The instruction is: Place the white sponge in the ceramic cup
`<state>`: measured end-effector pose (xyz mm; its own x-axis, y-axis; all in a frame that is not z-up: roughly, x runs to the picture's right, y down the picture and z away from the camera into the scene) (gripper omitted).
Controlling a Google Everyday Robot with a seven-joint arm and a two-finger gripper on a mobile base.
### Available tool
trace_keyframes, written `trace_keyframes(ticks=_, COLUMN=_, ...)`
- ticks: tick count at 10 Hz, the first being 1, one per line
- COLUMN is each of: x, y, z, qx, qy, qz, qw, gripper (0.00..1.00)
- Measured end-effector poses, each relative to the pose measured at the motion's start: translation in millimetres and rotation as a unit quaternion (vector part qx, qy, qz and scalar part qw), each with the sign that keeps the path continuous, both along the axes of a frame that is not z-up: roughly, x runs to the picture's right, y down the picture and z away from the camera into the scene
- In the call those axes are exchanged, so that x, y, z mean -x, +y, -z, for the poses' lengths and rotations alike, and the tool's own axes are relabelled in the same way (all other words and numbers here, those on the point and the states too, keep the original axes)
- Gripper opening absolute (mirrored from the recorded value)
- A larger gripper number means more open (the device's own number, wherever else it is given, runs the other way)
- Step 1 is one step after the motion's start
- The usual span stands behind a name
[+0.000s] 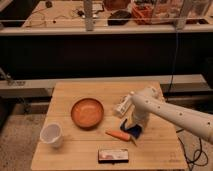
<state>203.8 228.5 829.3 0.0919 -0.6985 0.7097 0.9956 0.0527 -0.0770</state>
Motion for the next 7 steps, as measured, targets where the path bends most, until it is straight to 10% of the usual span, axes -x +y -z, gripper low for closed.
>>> trace_keyframes(ticks=7, x=17.4, y=-15.0, z=32.7, qx=-0.016, qy=0.010, qz=0.007, qw=0.9998, gripper=0.80)
